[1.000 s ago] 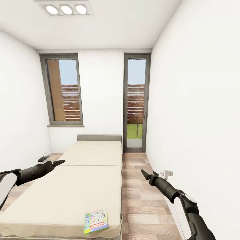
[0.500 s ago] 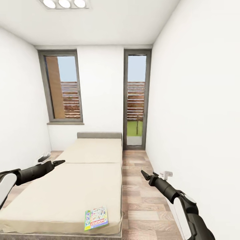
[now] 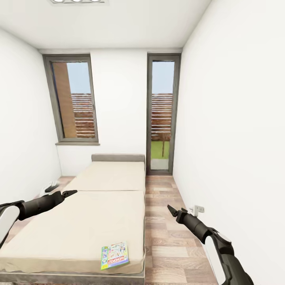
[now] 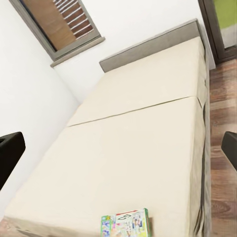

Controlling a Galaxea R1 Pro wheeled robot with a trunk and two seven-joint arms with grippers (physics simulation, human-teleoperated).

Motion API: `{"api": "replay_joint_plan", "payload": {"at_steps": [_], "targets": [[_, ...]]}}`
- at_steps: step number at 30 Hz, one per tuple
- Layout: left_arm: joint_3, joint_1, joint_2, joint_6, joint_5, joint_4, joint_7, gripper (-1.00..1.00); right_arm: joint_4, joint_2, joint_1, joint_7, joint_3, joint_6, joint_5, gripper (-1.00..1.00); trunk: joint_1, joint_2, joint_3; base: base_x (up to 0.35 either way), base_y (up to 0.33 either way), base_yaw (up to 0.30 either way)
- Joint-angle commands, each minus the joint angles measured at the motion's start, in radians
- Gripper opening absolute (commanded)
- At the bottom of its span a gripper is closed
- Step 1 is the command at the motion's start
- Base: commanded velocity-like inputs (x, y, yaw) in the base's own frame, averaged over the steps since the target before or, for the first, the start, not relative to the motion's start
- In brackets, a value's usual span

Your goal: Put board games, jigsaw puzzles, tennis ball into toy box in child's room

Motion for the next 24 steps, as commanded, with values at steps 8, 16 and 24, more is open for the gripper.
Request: {"api": "replay_joint_plan", "payload": {"at_steps": [8, 16, 24], "targets": [[0.003, -0.001, 0.001, 0.006, -0.005, 0.000, -0.007, 1.00, 0.001, 0.002, -0.001, 0.000, -0.003, 0.006, -0.009, 1.00, 0.000, -0.001, -0.014, -0.082, 0.159, -0.018], [0.003, -0.001, 0.002, 0.005, -0.005, 0.000, -0.007, 1.00, 0.001, 0.002, -0.001, 0.000, -0.002, 0.002, -0.008, 1.00, 0.000, -0.001, -0.022, -0.031, 0.078, -0.173], [0.003, -0.001, 0.001, 0.005, -0.005, 0.000, -0.007, 1.00, 0.001, 0.002, -0.001, 0.000, -0.002, 0.000, -0.007, 1.00, 0.000, -0.001, -0.023, -0.003, 0.007, -0.261]]}}
